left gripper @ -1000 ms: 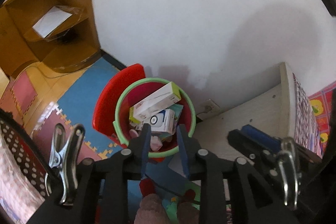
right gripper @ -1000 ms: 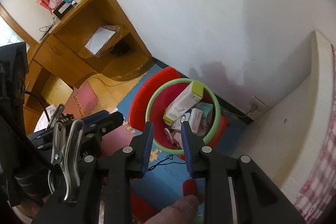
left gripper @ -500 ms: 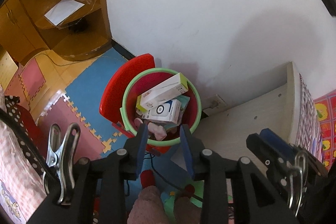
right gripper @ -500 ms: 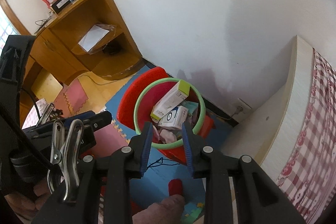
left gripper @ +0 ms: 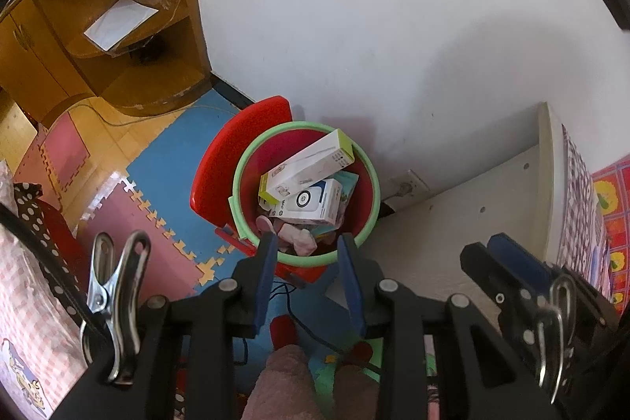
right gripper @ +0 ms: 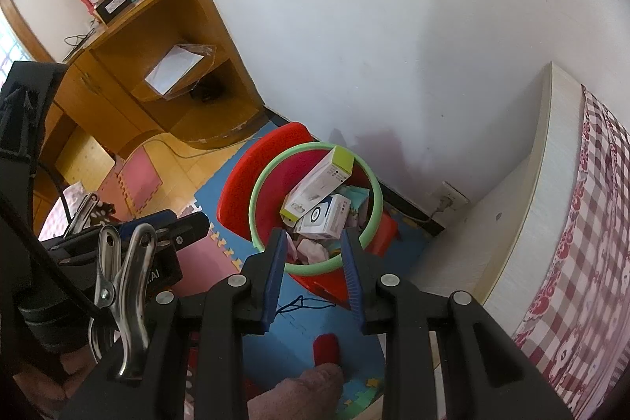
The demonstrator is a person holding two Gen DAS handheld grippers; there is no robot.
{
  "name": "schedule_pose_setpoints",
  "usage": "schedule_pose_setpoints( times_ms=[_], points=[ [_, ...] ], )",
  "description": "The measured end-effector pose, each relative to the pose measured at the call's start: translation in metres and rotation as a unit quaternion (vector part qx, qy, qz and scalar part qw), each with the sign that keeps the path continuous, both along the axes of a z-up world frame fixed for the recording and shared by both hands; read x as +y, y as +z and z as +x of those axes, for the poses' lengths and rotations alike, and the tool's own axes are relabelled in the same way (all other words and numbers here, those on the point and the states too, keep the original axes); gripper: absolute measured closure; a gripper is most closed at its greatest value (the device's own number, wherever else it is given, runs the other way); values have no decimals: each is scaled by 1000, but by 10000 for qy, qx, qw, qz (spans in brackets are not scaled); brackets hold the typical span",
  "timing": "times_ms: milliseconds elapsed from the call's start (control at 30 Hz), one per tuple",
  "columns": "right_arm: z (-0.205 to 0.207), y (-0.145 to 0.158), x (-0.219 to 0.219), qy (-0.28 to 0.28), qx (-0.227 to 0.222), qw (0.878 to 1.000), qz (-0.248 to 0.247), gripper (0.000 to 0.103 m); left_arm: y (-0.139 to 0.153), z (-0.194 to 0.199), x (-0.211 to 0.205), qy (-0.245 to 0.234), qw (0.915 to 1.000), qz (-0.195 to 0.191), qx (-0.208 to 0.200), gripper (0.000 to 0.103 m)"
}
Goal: Collect trash
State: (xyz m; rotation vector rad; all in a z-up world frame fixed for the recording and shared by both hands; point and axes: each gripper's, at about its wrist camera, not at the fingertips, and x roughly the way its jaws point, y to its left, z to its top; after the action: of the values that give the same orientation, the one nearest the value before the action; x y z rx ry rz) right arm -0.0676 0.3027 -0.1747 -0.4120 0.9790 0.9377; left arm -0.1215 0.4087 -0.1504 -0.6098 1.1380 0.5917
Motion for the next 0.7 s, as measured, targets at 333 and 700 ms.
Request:
schedule_pose_setpoints(
  times_ms=[333, 700],
  points=[
    [0, 0, 0, 2, 2, 10000, -3, 74, 0, 3, -6, -37, 10000, 25, 26, 70],
    [2, -1, -3, -38, 12, 10000, 12, 74, -1, 4, -9, -75, 10000, 39, 35, 70]
  ],
)
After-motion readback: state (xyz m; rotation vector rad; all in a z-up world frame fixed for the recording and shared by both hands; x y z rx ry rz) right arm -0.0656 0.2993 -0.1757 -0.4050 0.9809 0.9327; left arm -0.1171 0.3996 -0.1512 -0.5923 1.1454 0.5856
